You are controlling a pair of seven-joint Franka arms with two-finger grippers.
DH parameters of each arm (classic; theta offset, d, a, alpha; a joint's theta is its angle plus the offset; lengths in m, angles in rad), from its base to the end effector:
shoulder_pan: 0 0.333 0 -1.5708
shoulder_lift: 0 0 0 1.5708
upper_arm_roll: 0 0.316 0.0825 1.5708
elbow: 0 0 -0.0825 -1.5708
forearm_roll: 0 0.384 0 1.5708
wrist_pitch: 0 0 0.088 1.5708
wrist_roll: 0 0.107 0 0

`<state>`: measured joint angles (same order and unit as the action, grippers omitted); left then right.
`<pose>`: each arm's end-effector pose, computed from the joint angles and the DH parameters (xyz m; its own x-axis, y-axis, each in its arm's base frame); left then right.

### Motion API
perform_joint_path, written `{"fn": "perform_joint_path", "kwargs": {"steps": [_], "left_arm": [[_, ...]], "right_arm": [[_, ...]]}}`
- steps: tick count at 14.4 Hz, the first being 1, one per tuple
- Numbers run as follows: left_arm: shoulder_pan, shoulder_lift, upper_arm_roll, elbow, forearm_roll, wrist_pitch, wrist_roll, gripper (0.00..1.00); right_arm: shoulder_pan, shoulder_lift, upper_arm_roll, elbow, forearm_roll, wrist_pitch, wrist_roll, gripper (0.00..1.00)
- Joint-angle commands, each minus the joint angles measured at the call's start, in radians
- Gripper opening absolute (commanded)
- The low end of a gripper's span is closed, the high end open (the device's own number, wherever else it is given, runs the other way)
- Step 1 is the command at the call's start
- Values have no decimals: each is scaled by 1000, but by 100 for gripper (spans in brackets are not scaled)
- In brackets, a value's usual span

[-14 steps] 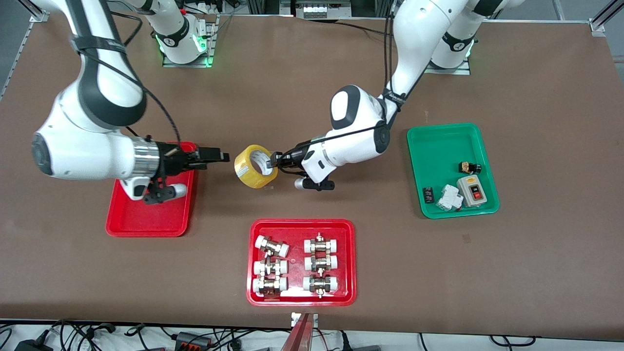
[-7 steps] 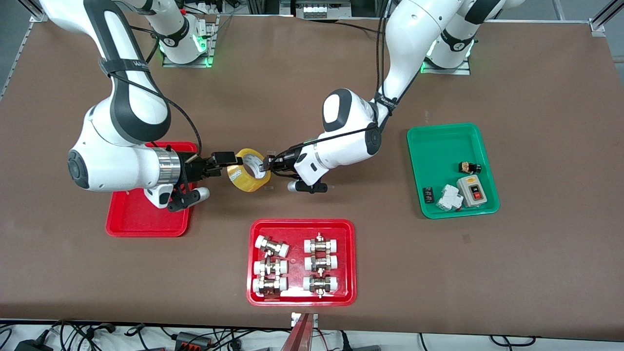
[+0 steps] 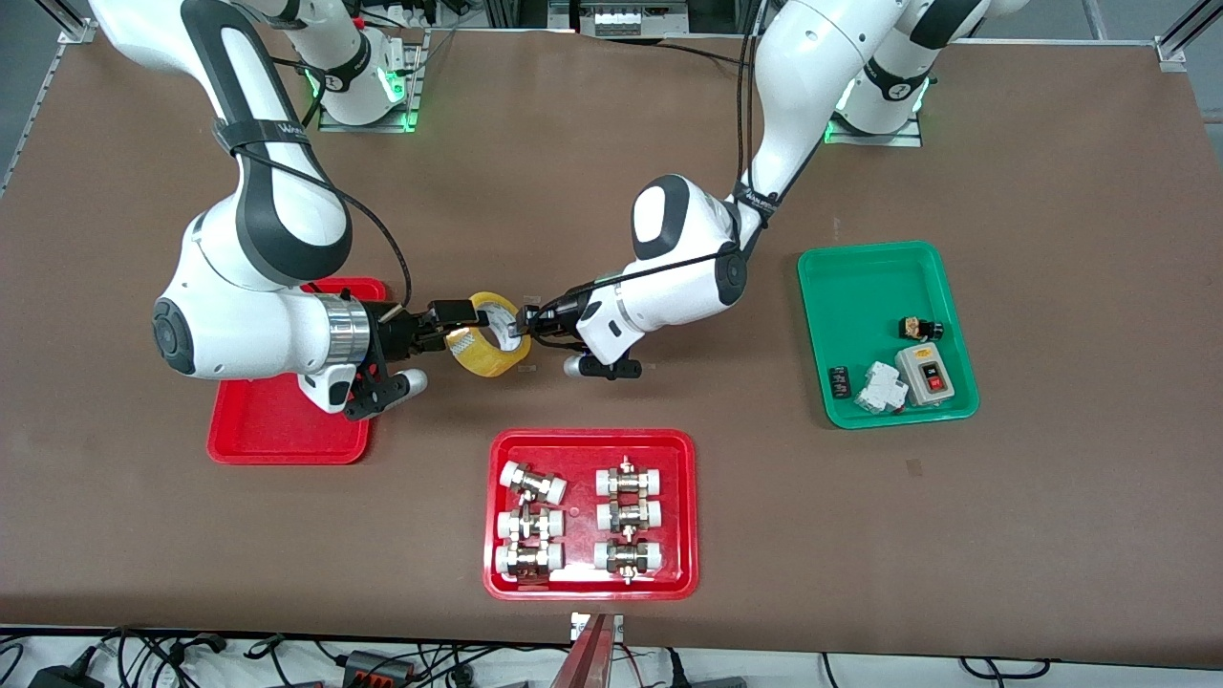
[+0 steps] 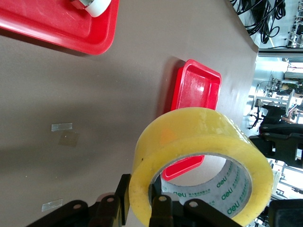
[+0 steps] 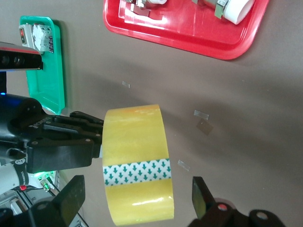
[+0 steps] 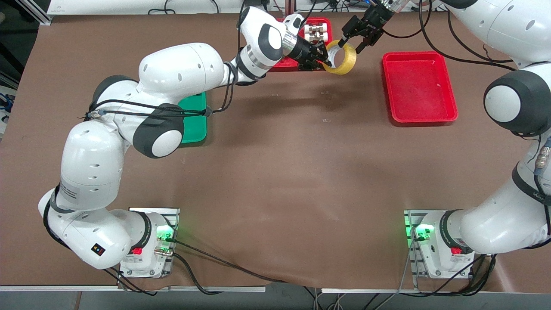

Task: Left arm passes tape to right arm into tray
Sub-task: 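Close the right gripper on the tape held by the left gripper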

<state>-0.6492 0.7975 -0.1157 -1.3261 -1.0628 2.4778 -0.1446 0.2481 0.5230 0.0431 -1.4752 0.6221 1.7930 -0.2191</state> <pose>0.5756 -0.5156 0.2944 0.9796 0.1164 -0.1641 0.2009 -0.6092 0.7671 0.6425 0.2392 0.3746 0.9362 0.3308 -0.1188 0.2023 -0.7834 -0.5877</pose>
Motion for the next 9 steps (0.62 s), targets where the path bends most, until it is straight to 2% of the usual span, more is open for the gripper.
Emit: {"fn": "perform_joint_path", "kwargs": {"steps": [1,5,8,9], "left_arm": [[-6,19,2,39,-14,6,11,2],[-4,22,2,38,-14,7,13,2],[-4,22,2,38,-14,6,14,2],[-4,23,4,38,-13,6,14,2]], "right_arm": [[8,22,-5,29,11,2,-57,96],[8,22,-5,30,13,0,-60,65],[10,17,-5,30,11,-6,-60,34],[13,15,-5,30,13,-6,-46,10]]}}
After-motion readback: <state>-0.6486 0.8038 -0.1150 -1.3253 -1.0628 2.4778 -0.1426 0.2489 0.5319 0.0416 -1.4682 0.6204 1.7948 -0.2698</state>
